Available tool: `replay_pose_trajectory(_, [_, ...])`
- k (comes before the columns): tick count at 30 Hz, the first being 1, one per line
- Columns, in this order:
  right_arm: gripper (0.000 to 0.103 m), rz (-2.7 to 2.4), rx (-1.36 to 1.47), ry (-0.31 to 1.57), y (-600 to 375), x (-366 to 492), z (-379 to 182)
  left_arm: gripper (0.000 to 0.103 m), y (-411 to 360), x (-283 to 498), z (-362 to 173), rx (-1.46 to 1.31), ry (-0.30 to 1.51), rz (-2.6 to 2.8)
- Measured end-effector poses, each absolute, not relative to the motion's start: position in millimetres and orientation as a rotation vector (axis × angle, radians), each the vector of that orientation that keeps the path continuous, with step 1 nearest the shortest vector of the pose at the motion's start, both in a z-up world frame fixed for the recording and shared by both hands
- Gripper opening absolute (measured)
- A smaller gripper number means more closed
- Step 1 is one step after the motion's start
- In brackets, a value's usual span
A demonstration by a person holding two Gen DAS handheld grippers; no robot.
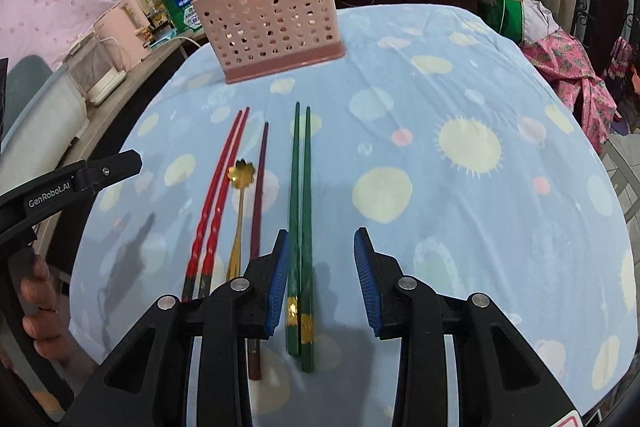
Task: Organize utensils
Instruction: 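Move both tools back down toward the remaining chopsticks, then grasp a green chopstick with right tool while left tool grasps a red chopstick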
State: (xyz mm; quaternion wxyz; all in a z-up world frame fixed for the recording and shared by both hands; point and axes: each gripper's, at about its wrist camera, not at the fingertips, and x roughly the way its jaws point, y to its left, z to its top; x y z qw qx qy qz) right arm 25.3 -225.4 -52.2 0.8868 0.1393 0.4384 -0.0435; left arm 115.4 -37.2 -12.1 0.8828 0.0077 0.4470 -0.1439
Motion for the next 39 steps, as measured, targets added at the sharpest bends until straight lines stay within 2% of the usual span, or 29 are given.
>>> replay_pose_trajectory(5, [0.029,-0.083,0.274,0.942,-220.6,15.7,-64.3,0.050,-36.9,100.7,-32.7,0.034,0.981,-0.302])
replay_pose_trajectory(13, [0.016,-0.059,0.246,0.977,-209.7,15.0,-75.2,0.050,-39.7,86.7,-45.0,0.047,1.006,-0.314])
replay_pose_trajectory(24, [0.014,-0.055,0.229,0.978,-206.9,14.2,-78.3,0.050,-51.4,78.4,-55.6,0.077,1.035,-0.347])
replay_pose_trajectory(26, [0.010,-0.054,0.234,0.990,-207.0,14.5,-82.2,0.049,-52.0,77.6,-57.4,0.077,1.041,-0.350])
replay_pose_trajectory(39, [0.009,-0.054,0.233,0.988,-206.8,14.6,-82.9,0.048,-53.6,74.4,-68.7,0.084,1.087,-0.360])
